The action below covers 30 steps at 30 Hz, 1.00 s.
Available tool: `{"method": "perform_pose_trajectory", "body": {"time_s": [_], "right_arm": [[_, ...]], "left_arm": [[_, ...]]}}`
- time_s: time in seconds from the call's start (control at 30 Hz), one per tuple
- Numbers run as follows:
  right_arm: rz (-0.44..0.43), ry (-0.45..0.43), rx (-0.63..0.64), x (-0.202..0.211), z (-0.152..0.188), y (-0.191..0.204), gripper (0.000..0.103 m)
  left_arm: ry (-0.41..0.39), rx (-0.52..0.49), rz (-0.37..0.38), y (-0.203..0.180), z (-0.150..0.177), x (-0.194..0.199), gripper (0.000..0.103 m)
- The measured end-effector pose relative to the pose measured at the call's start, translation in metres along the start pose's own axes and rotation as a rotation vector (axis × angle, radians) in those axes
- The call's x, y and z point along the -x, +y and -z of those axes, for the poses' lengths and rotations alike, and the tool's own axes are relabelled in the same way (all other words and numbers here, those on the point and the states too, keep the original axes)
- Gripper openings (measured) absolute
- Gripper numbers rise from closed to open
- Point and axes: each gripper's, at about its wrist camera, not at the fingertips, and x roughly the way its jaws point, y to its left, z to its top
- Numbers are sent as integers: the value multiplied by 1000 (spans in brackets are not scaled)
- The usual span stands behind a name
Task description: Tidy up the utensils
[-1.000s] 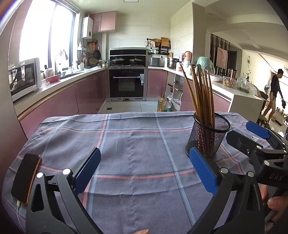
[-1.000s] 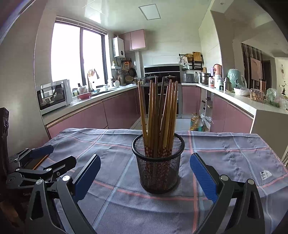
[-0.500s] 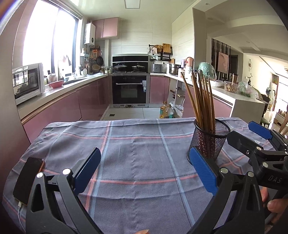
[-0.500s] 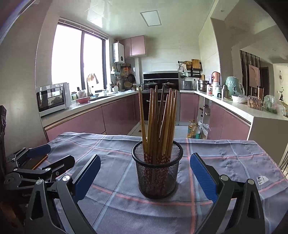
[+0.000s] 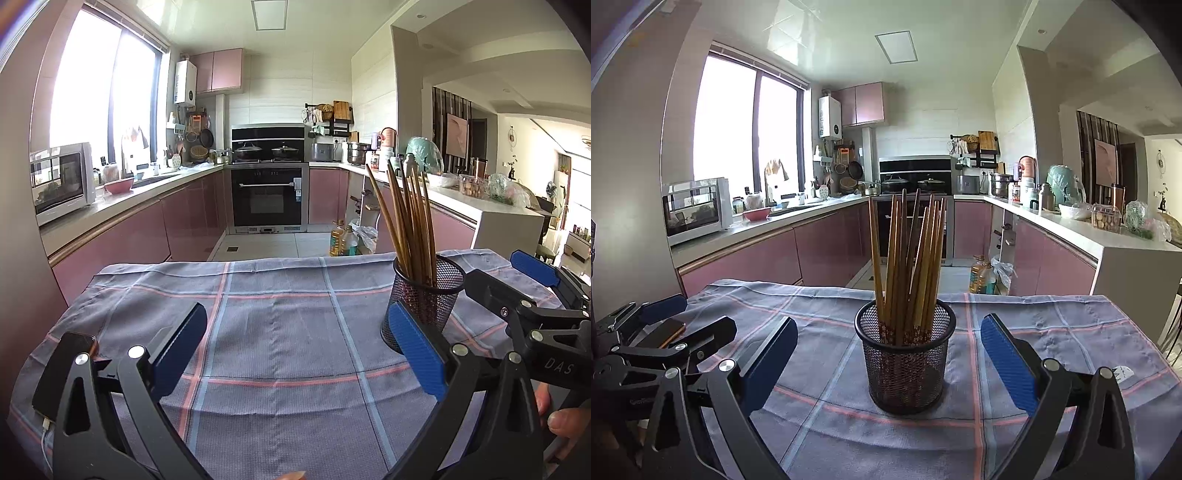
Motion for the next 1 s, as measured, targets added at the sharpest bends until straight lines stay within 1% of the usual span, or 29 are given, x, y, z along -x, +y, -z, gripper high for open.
{"method": "perform_pose_trajectory", "body": {"time_s": [1.0], "right_arm": [[8,-25,2,5,-3,2,96]], "left_arm": [[-15,1,-3,-2,-4,6,97]]}}
